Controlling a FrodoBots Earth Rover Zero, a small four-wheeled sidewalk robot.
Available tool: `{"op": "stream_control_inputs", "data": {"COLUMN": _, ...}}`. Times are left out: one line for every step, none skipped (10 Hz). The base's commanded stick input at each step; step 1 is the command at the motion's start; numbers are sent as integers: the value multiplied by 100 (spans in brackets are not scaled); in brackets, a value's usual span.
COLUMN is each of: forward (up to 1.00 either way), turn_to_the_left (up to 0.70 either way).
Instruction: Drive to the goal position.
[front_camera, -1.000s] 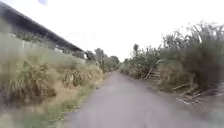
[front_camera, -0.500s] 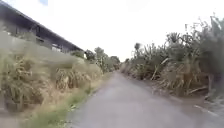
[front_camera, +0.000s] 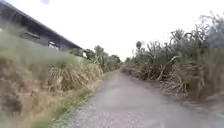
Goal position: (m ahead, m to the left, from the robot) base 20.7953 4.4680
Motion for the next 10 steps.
{"op": "stream_control_inputs", "data": {"forward": 100, "turn_to_the_left": -1}}
{"op": "stream_control_inputs", "data": {"forward": 100, "turn_to_the_left": -6}}
{"op": "stream_control_inputs", "data": {"forward": 100, "turn_to_the_left": -23}}
{"op": "stream_control_inputs", "data": {"forward": 100, "turn_to_the_left": -34}}
{"op": "stream_control_inputs", "data": {"forward": 100, "turn_to_the_left": -4}}
{"op": "stream_control_inputs", "data": {"forward": 100, "turn_to_the_left": -1}}
{"op": "stream_control_inputs", "data": {"forward": 100, "turn_to_the_left": 0}}
{"op": "stream_control_inputs", "data": {"forward": 100, "turn_to_the_left": 0}}
{"op": "stream_control_inputs", "data": {"forward": 100, "turn_to_the_left": 0}}
{"op": "stream_control_inputs", "data": {"forward": 100, "turn_to_the_left": 0}}
